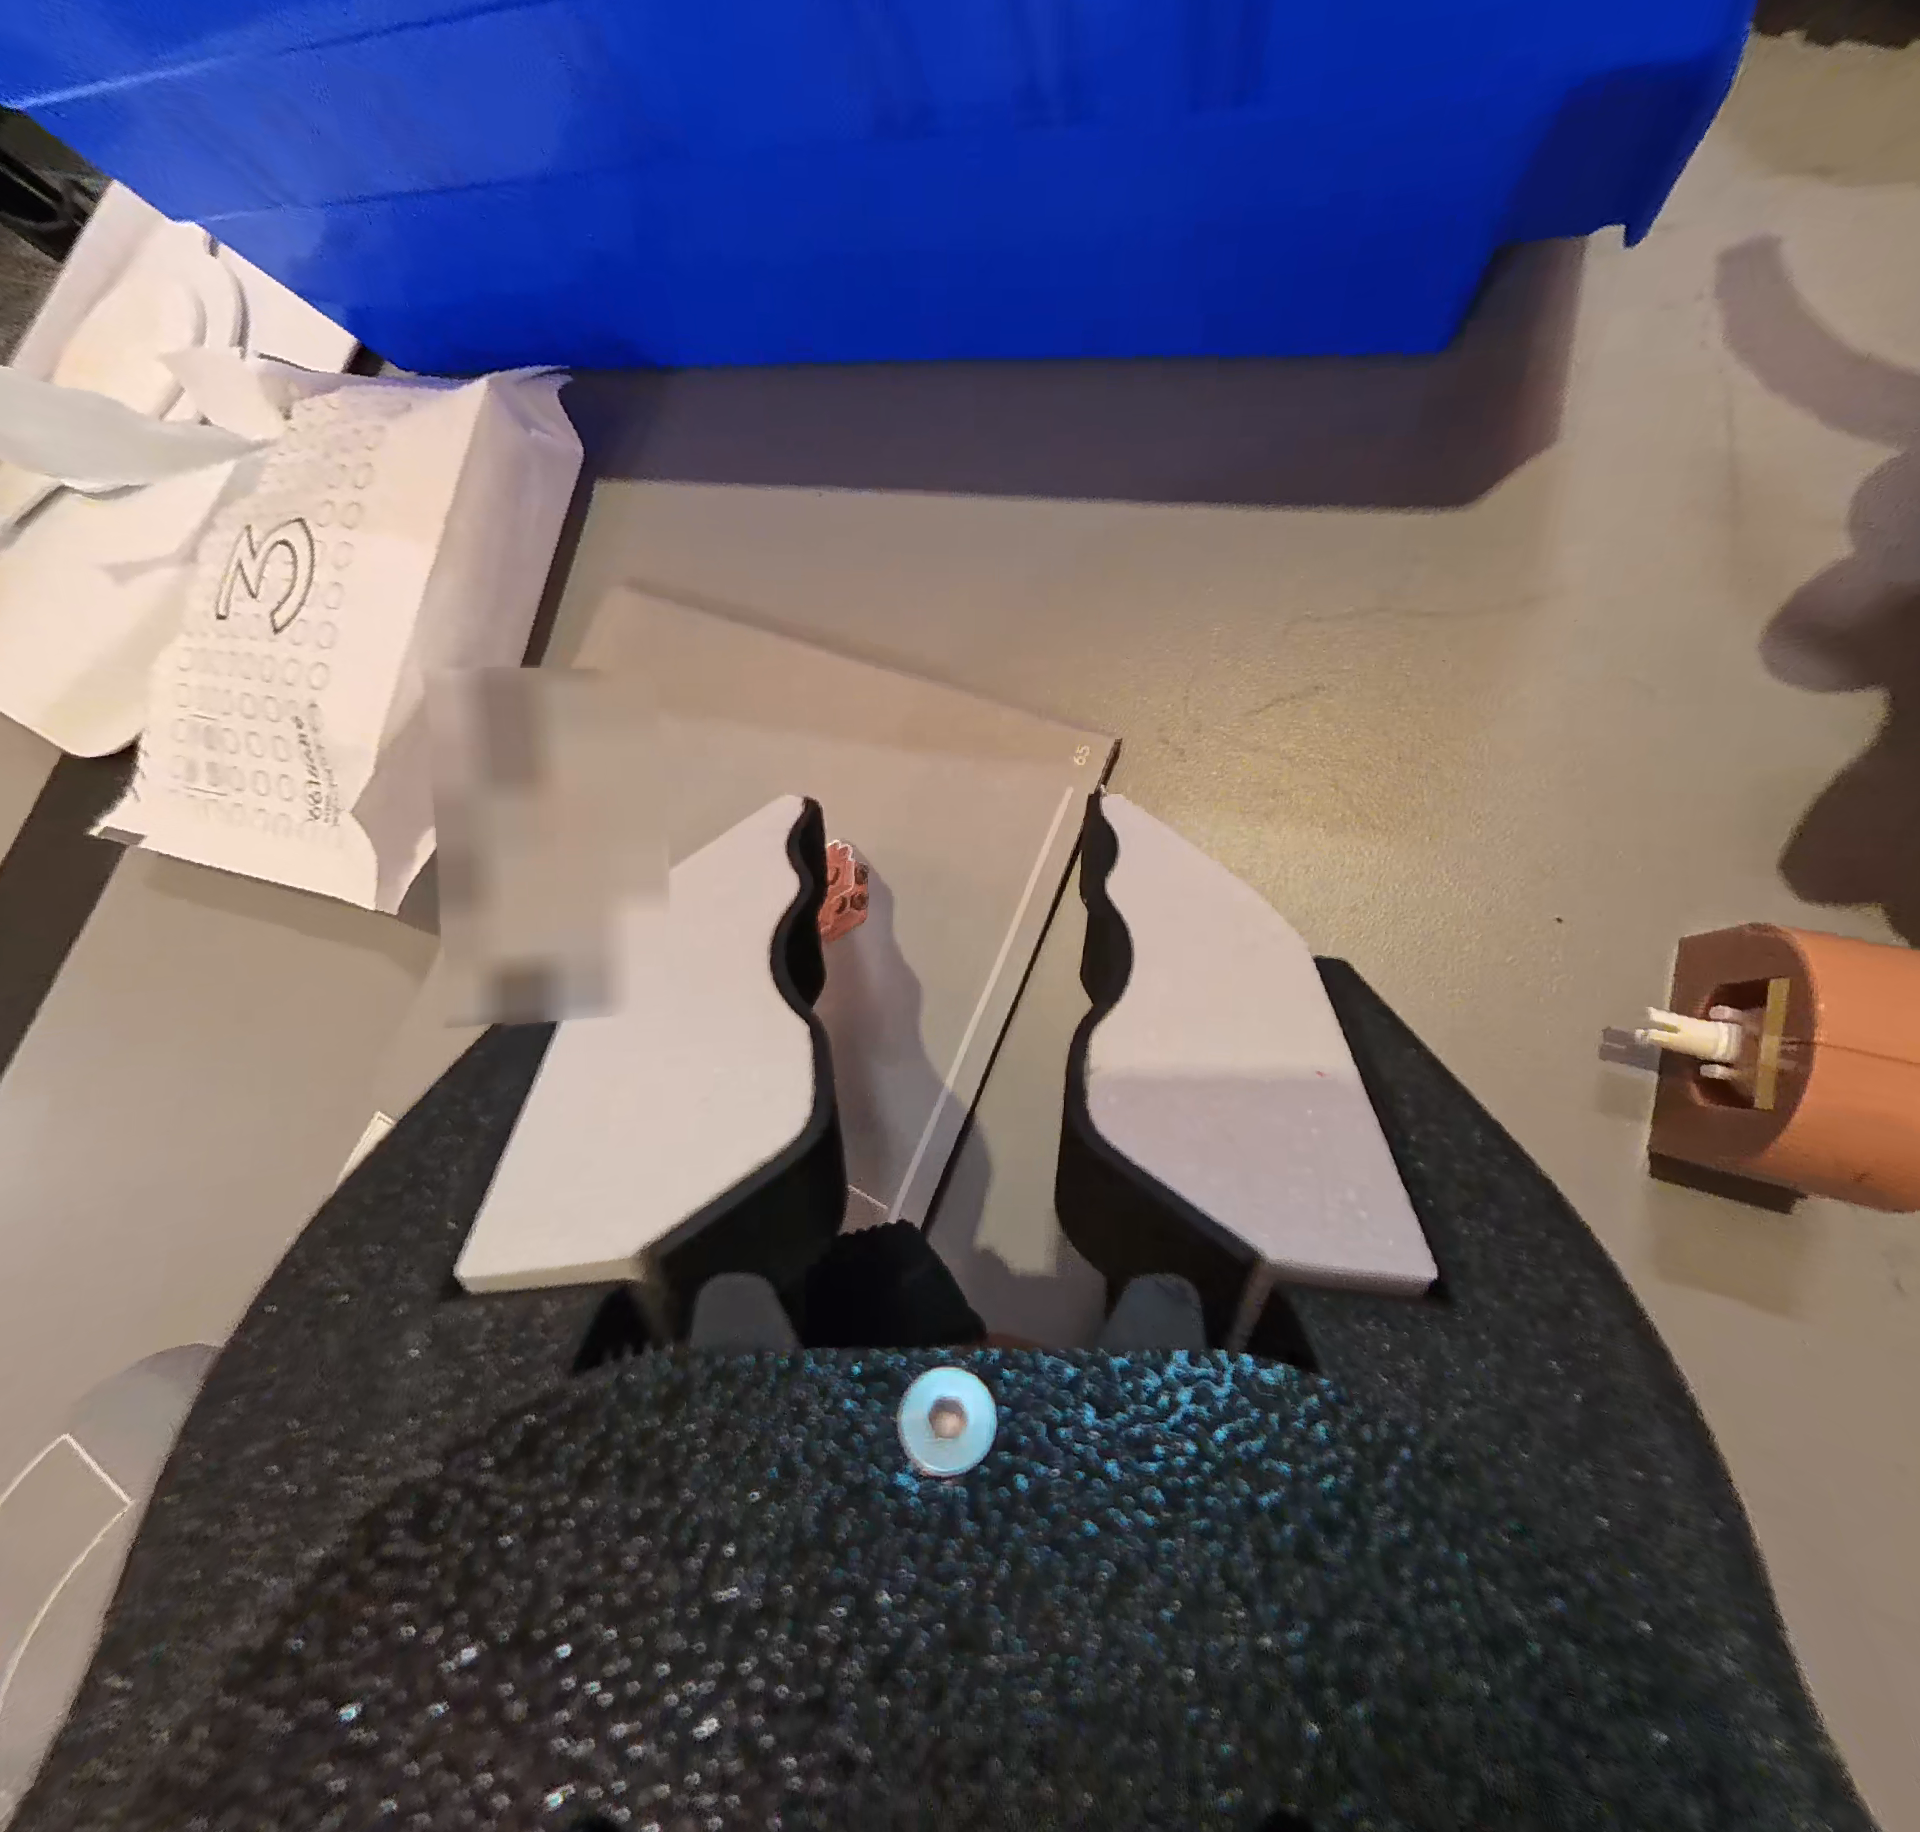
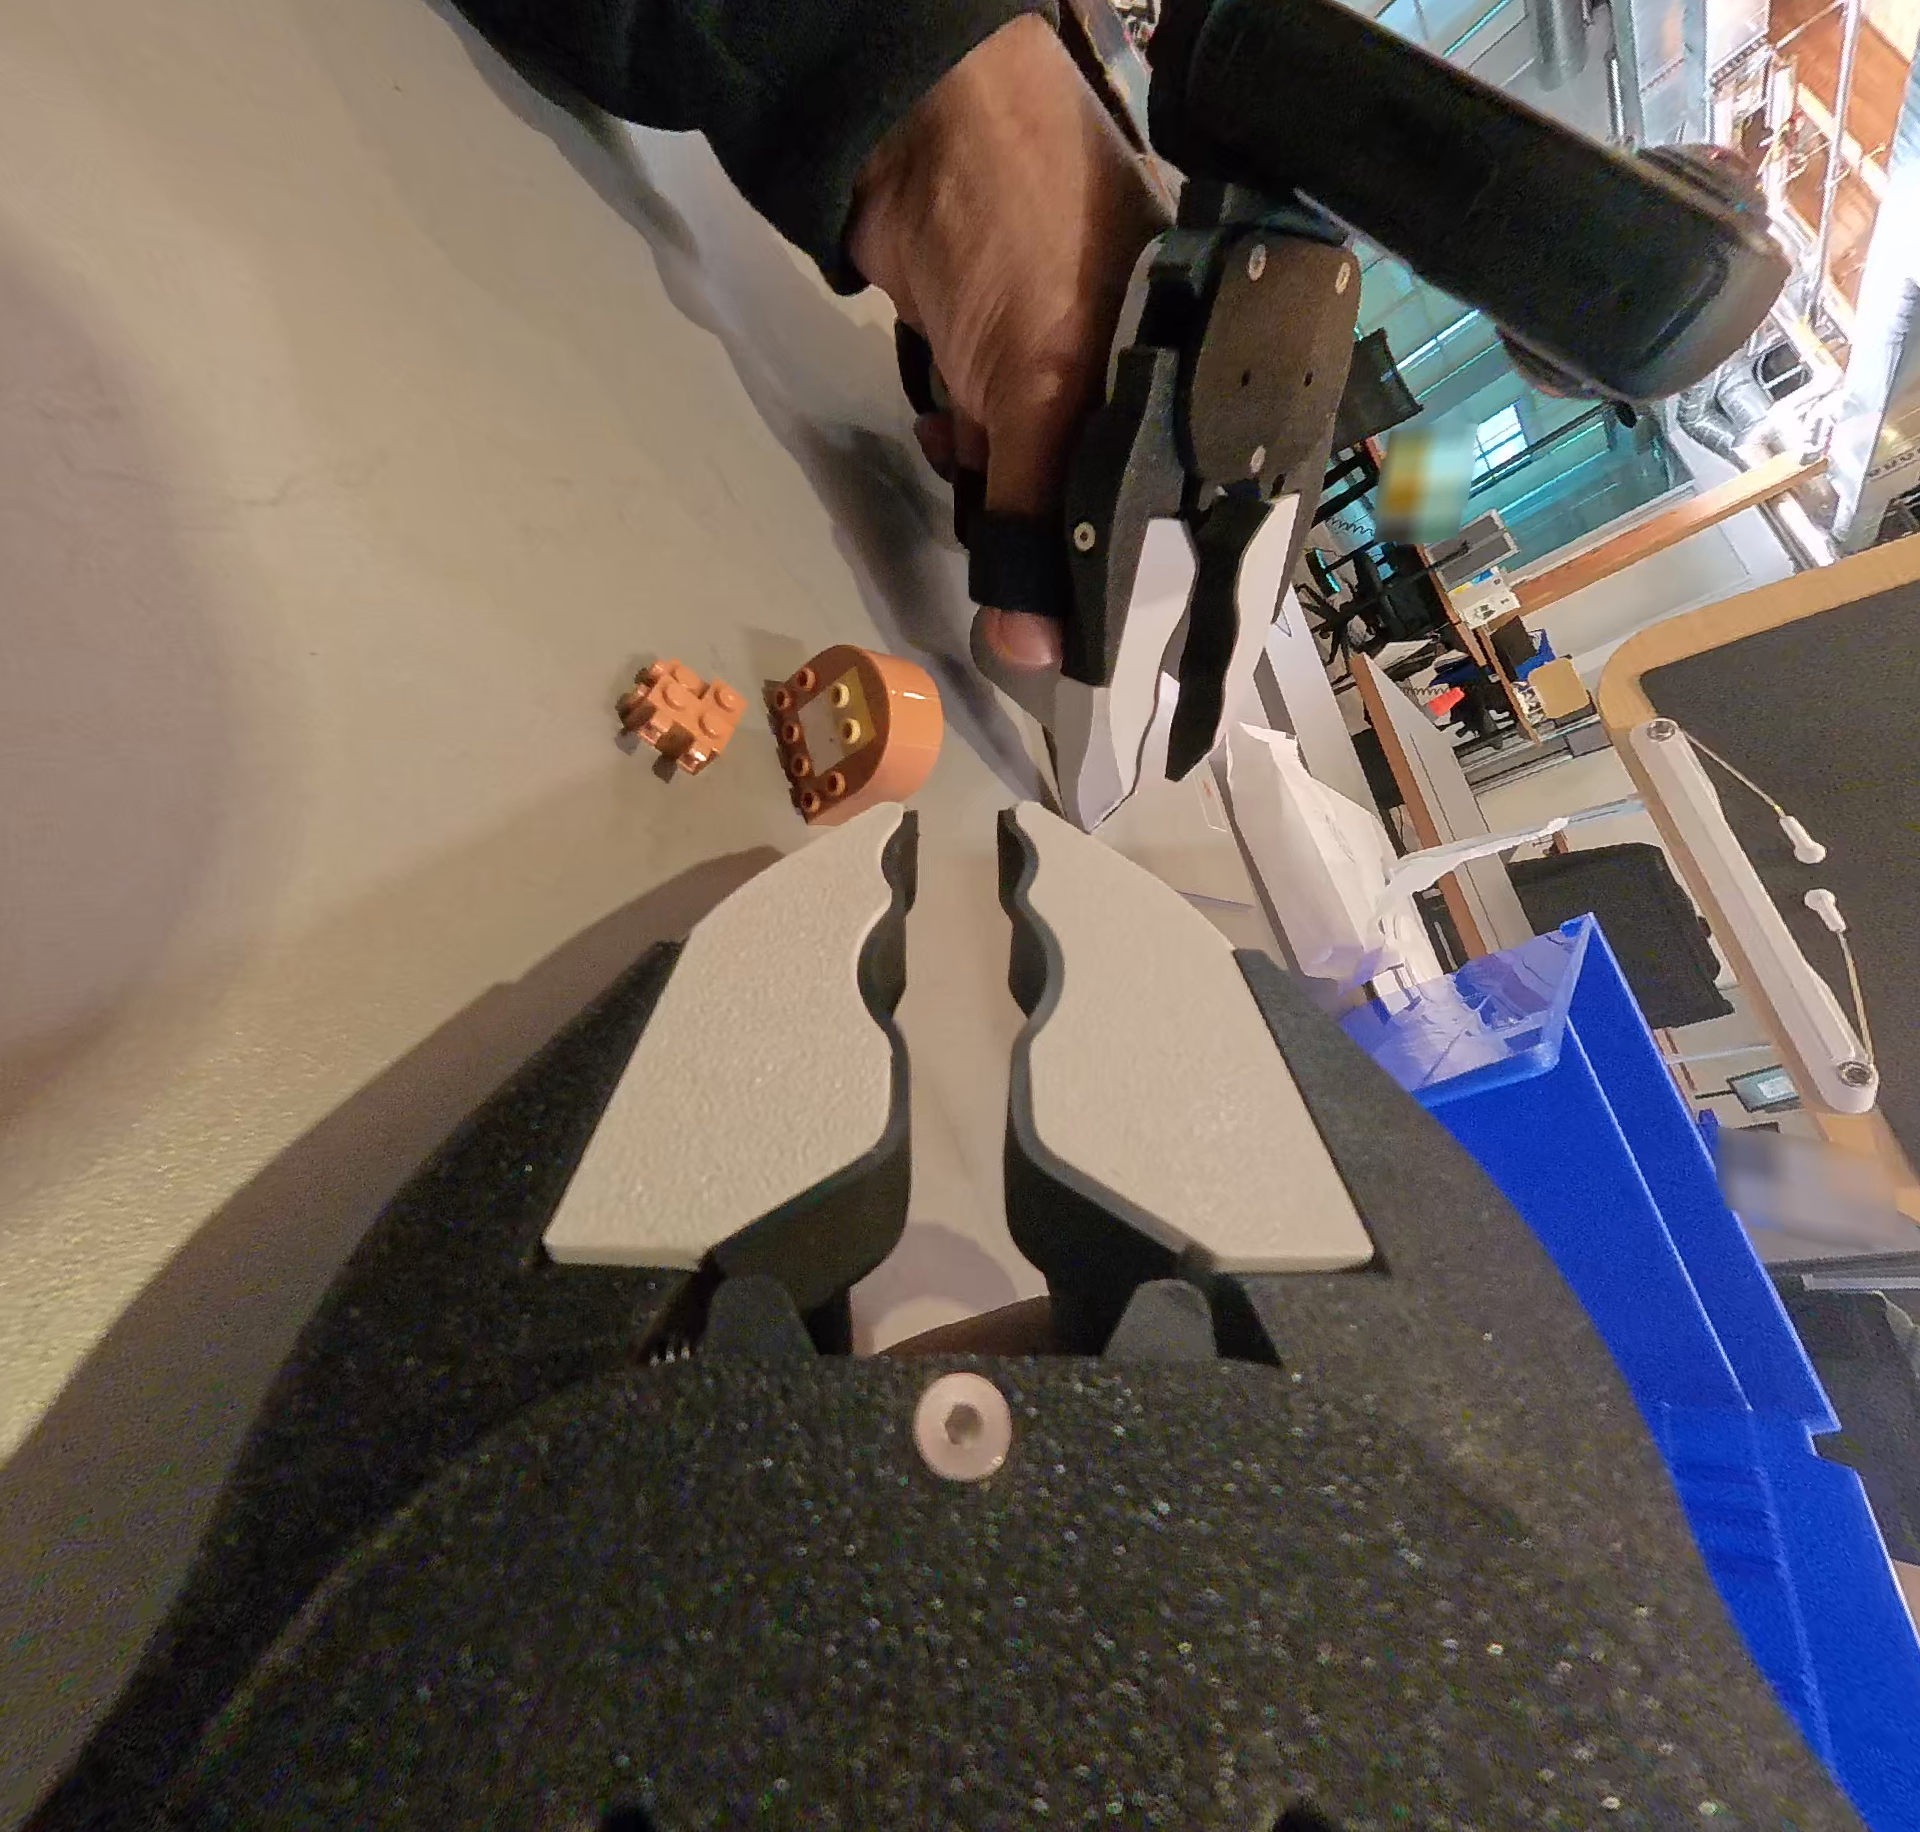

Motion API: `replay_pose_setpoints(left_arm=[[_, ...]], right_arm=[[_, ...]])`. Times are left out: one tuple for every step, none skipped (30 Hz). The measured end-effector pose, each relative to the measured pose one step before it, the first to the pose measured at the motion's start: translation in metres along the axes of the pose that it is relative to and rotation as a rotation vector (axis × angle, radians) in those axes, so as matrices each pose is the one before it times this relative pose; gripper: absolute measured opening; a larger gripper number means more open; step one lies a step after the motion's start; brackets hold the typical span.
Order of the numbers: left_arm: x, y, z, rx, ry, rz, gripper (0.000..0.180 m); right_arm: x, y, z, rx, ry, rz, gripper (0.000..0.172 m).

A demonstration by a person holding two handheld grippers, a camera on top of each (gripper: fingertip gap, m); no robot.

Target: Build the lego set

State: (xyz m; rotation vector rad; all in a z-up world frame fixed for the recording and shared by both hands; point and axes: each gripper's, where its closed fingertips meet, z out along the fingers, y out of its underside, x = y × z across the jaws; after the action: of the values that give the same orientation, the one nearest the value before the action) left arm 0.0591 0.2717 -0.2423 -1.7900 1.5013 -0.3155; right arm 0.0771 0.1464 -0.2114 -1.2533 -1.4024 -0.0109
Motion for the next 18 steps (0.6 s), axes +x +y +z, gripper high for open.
replay_pose_setpoints(left_arm=[[-0.00027,-0.00053,-0.00044,0.0042,0.0049,-0.0086,0.046],[-0.00027,-0.00023,-0.00047,0.0035,0.0043,-0.0079,0.046],[-0.00039,-0.00013,-0.00039,0.002,0.0032,-0.0071,0.046],[-0.00035,-0.0002,-0.00043,0.0025,0.0026,-0.0061,0.046],[-0.00012,-0.0003,-0.00025,0.0022,0.0019,-0.0018,0.046],[-0.00011,0.00005,-0.00035,0.0002,0.0003,0.0014,0.046],[-0.00017,0.00016,-0.00025,-0.0012,-0.0002,0.0026,0.046],[-0.00012,0.00011,-0.00025,-0.0003,-0.0002,0.0015,0.046],[-0.0001,0.00005,-0.00021,0.0001,0.0019,-0.001,0.046],[0.00006,0.00021,-0.00018,0.0,0.003,-0.0024,0.046],[-0.00031,0.00025,-0.00012,0.0001,0.0022,-0.0031,0.046],[-0.00034,0.00023,-0.00011,0.0002,0.0015,-0.004,0.046],[-0.00013,0.00009,-0.00014,0.0012,0.0039,-0.0046,0.046],[0.00015,0.00009,-0.00015,0.0007,0.0051,-0.0046,0.046],[-0.00006,0.0002,0.00001,-0.0002,0.0027,-0.0032,0.046],[-0.00013,0.00017,-0.00005,-0.0004,0.0007,-0.0016,0.046],[-0.00016,0.00014,-0.00003,-0.0001,0.0007,-0.0012,0.046],[0.00007,-0.0001,-0.00004,0.0008,0.0013,-0.0006,0.046]], right_arm=[[-0.00022,0.00009,0.00003,-0.0006,-0.0007,-0.0015,0.014],[-0.00012,0.00001,0.0,-0.0005,-0.0005,-0.0015,0.014],[-0.00017,0.00003,0.00006,-0.0001,-0.0002,-0.0013,0.014],[-0.00016,0.0,-0.00002,0.0002,-0.0007,-0.0009,0.014],[-0.0001,-0.00002,0.00001,0.0001,-0.001,-0.0004,0.014],[-0.00002,-0.00001,0.00001,0.0001,-0.0002,-0.0001,0.014],[-0.00001,-0.00006,0.00003,0.0005,-0.0002,-0.0003,0.014],[-0.0001,0.00007,0.00003,-0.0001,-0.0006,-0.0007,0.014],[-0.00014,0.00004,0.00008,-0.0003,-0.0008,-0.0008,0.014],[-0.00027,0.0001,0.00002,-0.0006,-0.0011,-0.0015,0.014],[-0.00016,0.00004,-0.00005,-0.0002,-0.0009,-0.0014,0.014],[-0.0001,-0.00002,0.00011,0.0001,-0.0004,-0.0007,0.013],[-0.00012,-0.00006,-0.00005,0.0001,-0.0007,-0.0006,0.013],[-0.00011,0.00001,0.00009,-0.0001,-0.0006,-0.001,0.013],[-0.00011,-0.00001,-0.00002,0.0002,-0.0002,-0.0007,0.013],[-0.00003,-0.00011,-0.00003,0.0005,0.0,-0.0005,0.013],[0.00001,-0.00006,0.00003,0.0004,-0.0003,-0.0007,0.013],[-0.0002,0.00001,-0.00003,0.0001,-0.0008,-0.0006,0.013]])
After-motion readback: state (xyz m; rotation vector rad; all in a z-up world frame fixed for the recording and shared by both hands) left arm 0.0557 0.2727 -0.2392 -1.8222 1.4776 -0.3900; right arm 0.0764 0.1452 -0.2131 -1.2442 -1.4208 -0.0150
